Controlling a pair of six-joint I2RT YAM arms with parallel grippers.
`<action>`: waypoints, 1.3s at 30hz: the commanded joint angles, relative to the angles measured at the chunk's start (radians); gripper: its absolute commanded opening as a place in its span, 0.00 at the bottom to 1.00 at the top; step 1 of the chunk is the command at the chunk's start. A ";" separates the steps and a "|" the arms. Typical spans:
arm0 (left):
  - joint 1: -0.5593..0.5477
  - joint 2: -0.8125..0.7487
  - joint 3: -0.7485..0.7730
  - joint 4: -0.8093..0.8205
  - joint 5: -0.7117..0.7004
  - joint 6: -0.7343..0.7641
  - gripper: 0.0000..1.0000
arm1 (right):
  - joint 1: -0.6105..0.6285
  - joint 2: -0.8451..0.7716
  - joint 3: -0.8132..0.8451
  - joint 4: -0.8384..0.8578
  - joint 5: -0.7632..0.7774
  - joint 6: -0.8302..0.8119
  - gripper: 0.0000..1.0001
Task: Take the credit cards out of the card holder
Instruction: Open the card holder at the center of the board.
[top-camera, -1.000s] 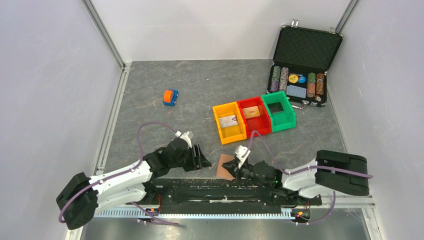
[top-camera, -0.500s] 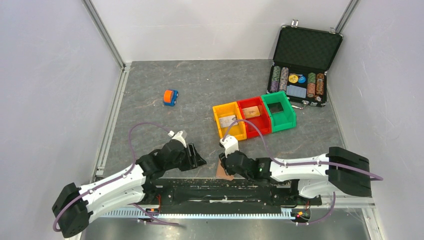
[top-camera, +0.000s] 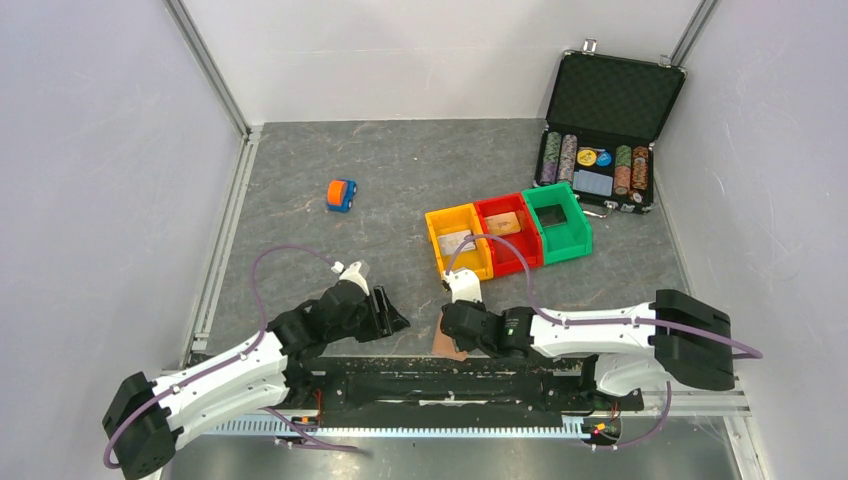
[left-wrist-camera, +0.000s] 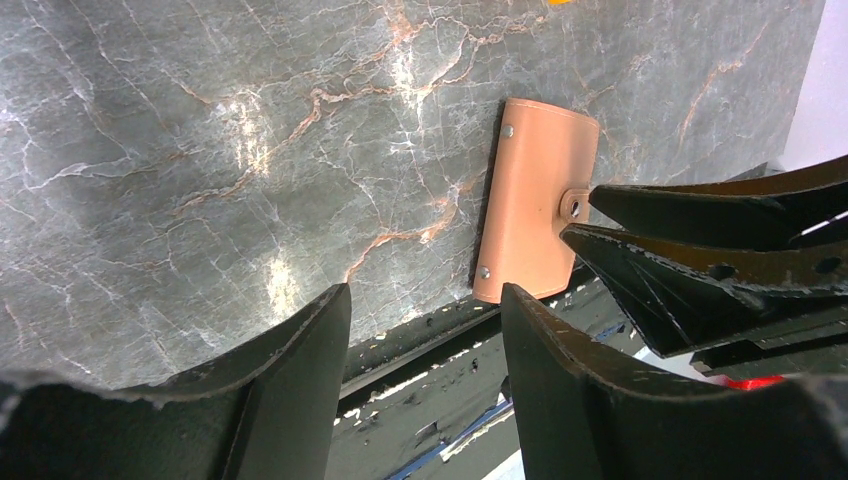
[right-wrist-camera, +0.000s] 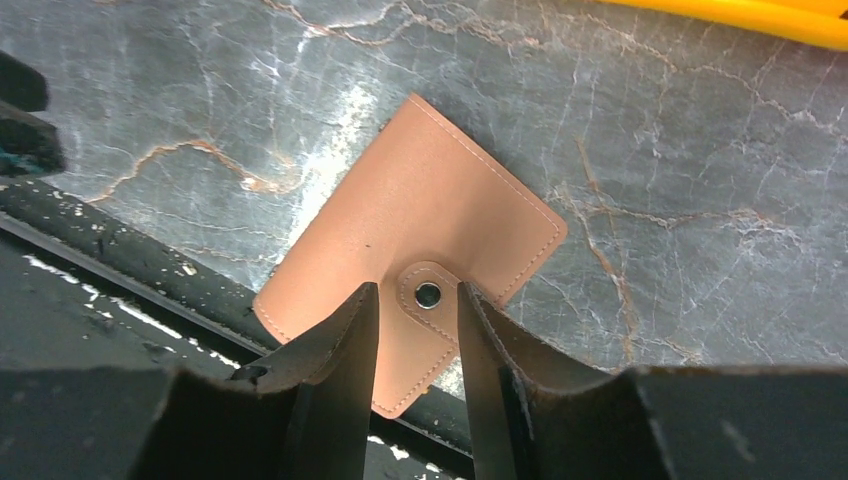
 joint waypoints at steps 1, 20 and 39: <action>-0.003 -0.006 0.015 0.000 -0.025 0.031 0.64 | 0.005 0.026 0.032 -0.032 0.037 0.049 0.38; -0.004 -0.002 0.021 0.008 -0.013 0.034 0.63 | 0.005 0.050 -0.103 0.227 0.008 -0.119 0.00; -0.004 0.142 -0.050 0.385 0.197 0.011 0.45 | 0.005 0.001 -0.326 0.875 -0.203 -0.392 0.00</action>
